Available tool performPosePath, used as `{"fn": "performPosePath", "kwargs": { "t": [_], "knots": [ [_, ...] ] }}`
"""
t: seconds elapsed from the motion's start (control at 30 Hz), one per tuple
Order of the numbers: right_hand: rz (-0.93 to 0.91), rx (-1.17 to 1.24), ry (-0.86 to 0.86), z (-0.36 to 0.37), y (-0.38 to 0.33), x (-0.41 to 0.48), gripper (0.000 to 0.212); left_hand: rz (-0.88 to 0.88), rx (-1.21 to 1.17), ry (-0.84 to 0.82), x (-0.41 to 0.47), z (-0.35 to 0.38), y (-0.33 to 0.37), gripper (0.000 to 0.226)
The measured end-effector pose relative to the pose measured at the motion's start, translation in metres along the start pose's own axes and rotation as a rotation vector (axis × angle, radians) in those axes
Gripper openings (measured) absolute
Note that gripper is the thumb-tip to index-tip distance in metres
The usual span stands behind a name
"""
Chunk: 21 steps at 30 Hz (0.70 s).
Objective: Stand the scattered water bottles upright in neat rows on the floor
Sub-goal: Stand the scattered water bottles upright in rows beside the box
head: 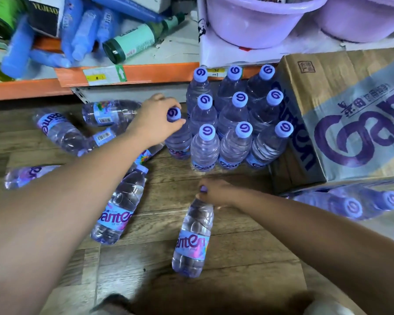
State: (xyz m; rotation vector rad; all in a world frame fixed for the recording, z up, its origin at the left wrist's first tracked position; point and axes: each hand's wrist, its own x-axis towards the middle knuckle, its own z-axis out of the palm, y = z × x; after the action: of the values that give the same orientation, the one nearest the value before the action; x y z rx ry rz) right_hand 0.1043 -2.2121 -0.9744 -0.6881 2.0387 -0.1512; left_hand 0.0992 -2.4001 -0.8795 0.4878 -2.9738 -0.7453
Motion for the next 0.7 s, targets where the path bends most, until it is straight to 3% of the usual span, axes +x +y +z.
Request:
{"fn": "performPosePath", "kwargs": {
  "t": [0.13, 0.23, 0.33, 0.47, 0.6, 0.7],
  "knots": [
    [-0.018, -0.016, -0.037, -0.014, -0.008, 0.010, 0.016, 0.040, 0.005, -0.035, 0.006, -0.007, -0.001, 0.038],
    [-0.026, -0.042, -0.088, -0.017, -0.008, 0.021, 0.021, 0.107, 0.048, -0.064, 0.011, -0.008, -0.001, 0.035],
    [0.008, 0.052, -0.168, -0.021, -0.006, 0.013, 0.007, 0.062, 0.049, -0.014, 0.009, -0.011, -0.004, 0.031],
    [0.015, 0.032, -0.084, -0.015, -0.007, -0.009, 0.012, 0.020, 0.012, -0.054, -0.008, -0.013, 0.003, 0.027],
    [-0.018, 0.133, -0.046, -0.012, -0.012, -0.022, 0.025, 0.113, 0.043, -0.176, -0.013, -0.007, 0.006, 0.036],
    [-0.056, 0.058, -0.003, -0.015, -0.017, -0.022, 0.043, 0.137, 0.114, -0.155, -0.012, -0.006, 0.005, 0.041]
  ]
}}
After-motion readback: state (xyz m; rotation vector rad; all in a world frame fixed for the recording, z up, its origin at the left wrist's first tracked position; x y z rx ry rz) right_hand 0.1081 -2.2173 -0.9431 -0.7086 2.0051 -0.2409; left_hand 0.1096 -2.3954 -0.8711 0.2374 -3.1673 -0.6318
